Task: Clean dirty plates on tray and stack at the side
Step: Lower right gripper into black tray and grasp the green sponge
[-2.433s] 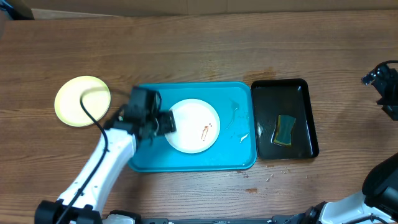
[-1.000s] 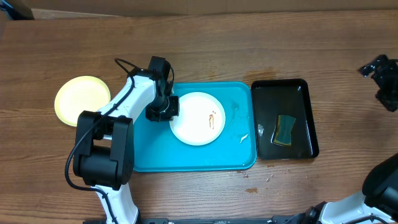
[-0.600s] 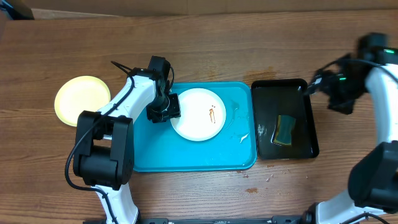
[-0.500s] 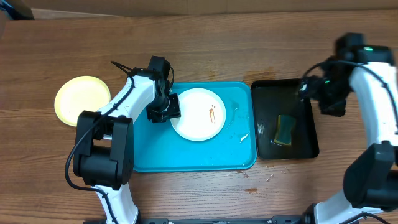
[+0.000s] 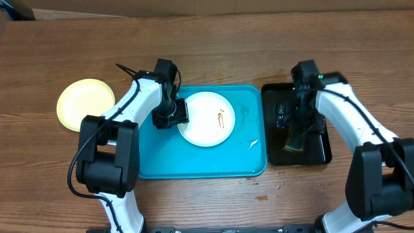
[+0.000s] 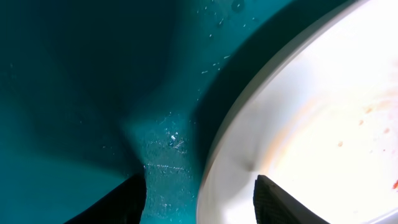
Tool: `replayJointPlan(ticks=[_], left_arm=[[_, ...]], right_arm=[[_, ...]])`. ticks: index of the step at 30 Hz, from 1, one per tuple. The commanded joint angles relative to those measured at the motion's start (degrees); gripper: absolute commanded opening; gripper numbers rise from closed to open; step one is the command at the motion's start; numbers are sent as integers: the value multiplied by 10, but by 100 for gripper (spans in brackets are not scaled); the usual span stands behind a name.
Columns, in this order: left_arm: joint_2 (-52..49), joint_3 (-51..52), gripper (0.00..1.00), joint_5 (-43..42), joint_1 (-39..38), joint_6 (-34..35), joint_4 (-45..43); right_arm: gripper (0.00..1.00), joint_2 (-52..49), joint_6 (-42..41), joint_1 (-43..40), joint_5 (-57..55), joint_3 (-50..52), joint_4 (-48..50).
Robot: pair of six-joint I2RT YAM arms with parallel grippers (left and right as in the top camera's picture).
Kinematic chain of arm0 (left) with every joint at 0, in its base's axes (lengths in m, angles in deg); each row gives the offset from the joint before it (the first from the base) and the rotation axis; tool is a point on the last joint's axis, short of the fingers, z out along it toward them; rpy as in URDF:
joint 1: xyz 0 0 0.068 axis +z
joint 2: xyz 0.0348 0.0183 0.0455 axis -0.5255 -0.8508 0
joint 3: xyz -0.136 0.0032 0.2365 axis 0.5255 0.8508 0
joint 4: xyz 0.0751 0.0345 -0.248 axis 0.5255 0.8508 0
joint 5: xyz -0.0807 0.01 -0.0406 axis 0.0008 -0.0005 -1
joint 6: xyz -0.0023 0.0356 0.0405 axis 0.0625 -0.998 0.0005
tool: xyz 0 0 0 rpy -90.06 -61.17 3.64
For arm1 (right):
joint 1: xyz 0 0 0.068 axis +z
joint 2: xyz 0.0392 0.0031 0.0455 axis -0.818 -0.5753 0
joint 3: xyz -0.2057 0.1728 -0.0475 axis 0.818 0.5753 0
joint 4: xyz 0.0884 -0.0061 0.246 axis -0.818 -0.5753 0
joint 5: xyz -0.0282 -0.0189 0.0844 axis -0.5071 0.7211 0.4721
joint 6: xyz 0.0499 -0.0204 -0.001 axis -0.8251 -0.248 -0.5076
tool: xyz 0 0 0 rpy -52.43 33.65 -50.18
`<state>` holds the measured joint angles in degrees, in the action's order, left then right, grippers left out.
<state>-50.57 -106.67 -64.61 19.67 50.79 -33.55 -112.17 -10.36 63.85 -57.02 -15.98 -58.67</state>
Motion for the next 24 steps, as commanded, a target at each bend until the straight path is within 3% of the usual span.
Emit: replayJointPlan(ticks=[1, 4, 7, 10, 12, 13, 18, 19, 20, 21, 24], left_arm=[[-5, -4, 57, -7, -5, -14, 2], [-5, -4, 57, -7, -5, -14, 3], [-5, -4, 59, -7, -5, -14, 3], [-5, -4, 59, -7, -5, -14, 4], [-5, -4, 59, -7, -5, -19, 4], [-5, -4, 59, -6, -5, -23, 4], [-5, -4, 59, -6, -5, -23, 4], [-5, -4, 60, -6, -5, -23, 5], [-5, -4, 60, -6, -5, -23, 5], [-5, -4, 60, -6, -5, -23, 6], [-5, -4, 60, -6, -5, -23, 10]], right_arm=[[76, 4, -6, -3, -18, 34, 59], [68, 3, -6, -3, -19, 62, 125], [51, 1, -7, -3, -18, 81, 164], [45, 0, -7, -3, -17, 88, 174], [9, 0, -7, -3, -14, 87, 180], [4, 1, -7, -3, -12, 82, 180], [4, 1, -7, -3, 17, 31, 161], [24, 1, -7, -3, 18, 16, 149], [53, 1, -6, -3, 18, 3, 135], [64, 1, -6, -4, 18, -8, 119], [73, 1, -7, -4, 18, -31, 59]])
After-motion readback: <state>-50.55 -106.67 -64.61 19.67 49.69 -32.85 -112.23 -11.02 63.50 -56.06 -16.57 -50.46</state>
